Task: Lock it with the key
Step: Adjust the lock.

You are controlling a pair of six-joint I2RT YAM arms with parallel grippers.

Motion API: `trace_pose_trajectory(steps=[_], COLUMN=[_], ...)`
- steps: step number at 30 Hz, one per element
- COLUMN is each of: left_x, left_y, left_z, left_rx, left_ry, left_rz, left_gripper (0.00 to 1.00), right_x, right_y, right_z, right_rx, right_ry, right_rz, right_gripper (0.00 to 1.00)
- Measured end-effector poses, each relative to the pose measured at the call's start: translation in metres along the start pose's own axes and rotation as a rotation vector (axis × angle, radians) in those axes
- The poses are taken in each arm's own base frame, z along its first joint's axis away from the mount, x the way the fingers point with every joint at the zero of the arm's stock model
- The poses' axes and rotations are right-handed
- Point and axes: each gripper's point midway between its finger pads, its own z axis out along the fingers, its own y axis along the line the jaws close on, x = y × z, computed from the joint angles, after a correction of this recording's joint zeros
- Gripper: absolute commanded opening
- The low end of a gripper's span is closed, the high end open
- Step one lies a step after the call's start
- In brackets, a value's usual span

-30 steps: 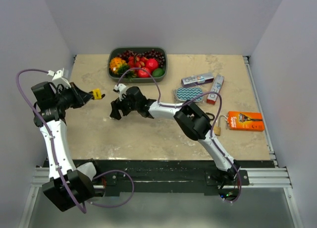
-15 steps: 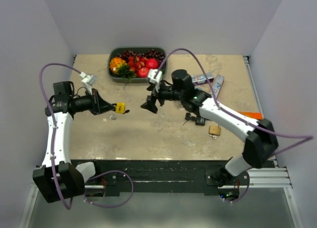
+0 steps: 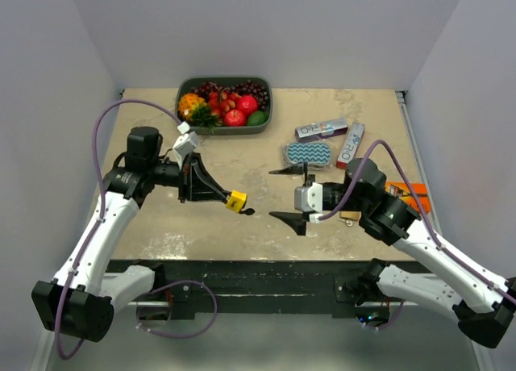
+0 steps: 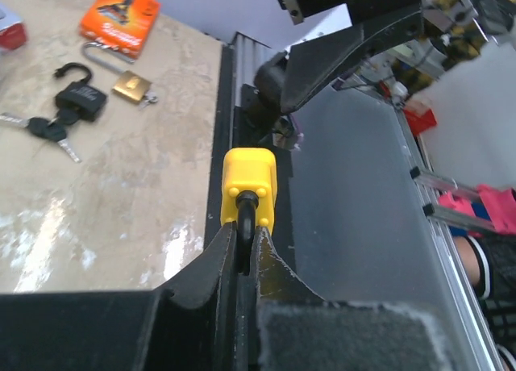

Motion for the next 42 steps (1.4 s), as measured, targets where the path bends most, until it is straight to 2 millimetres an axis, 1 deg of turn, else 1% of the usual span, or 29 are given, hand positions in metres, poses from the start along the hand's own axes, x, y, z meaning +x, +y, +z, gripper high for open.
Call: trace_pose_trajectory(steps=[2, 4, 8, 12, 16, 18, 19, 21, 22, 25, 27, 29, 37, 42], left_x=[0.002, 0.004, 0.006, 0.005, 0.005, 0.006, 0.006, 0.009, 0.009, 0.010, 0.011, 0.011, 0.011, 0.012], left_y=[-0.009, -0.017, -0.027, -0.030, -0.036, -0.038, -0.038, -0.038, -0.038, -0.037, -0.038, -0.038, -0.040, -0.041], left_z=[0.009, 0.017, 0.028, 0.035, 0.042, 0.045, 0.045, 0.046, 0.046, 0.047, 0.047, 0.048, 0.050, 0.052], left_rx=[0.053, 0.102, 0.161, 0.193, 0.226, 0.239, 0.242, 0.246, 0.245, 0.246, 0.249, 0.250, 0.260, 0.268], left_ry=[0.018, 0.035, 0.054, 0.062, 0.073, 0.077, 0.077, 0.080, 0.081, 0.082, 0.083, 0.083, 0.085, 0.089], left_rz=[0.018, 0.027, 0.032, 0.040, 0.052, 0.058, 0.058, 0.054, 0.048, 0.046, 0.044, 0.044, 0.052, 0.050], left_gripper=[0.00, 0.00, 0.00, 0.00, 0.00, 0.00, 0.00, 0.00, 0.00, 0.00, 0.00, 0.00, 0.00, 0.00], right_x=[-0.010, -0.013, -0.006, -0.001, 0.000, -0.001, -0.001, -0.002, -0.003, -0.006, -0.007, -0.007, -0.006, -0.003], right_y=[0.010, 0.023, 0.045, 0.058, 0.061, 0.060, 0.060, 0.060, 0.060, 0.061, 0.061, 0.062, 0.062, 0.061], right_z=[0.002, 0.005, 0.010, 0.012, 0.013, 0.014, 0.014, 0.014, 0.014, 0.013, 0.013, 0.013, 0.017, 0.020], right_rx=[-0.031, -0.072, -0.142, -0.189, -0.195, -0.196, -0.196, -0.196, -0.198, -0.201, -0.203, -0.205, -0.207, -0.206], right_ry=[-0.025, -0.039, -0.029, -0.017, -0.013, -0.016, -0.017, -0.020, -0.023, -0.034, -0.039, -0.039, -0.037, -0.029], right_rz=[-0.033, -0.056, -0.077, -0.115, -0.148, -0.166, -0.174, -0.199, -0.210, -0.246, -0.262, -0.273, -0.272, -0.267], right_gripper=[0.99, 0.99, 0.99, 0.99, 0.99, 0.96, 0.92, 0.87, 0.81, 0.74, 0.74, 0.70, 0.66, 0.60])
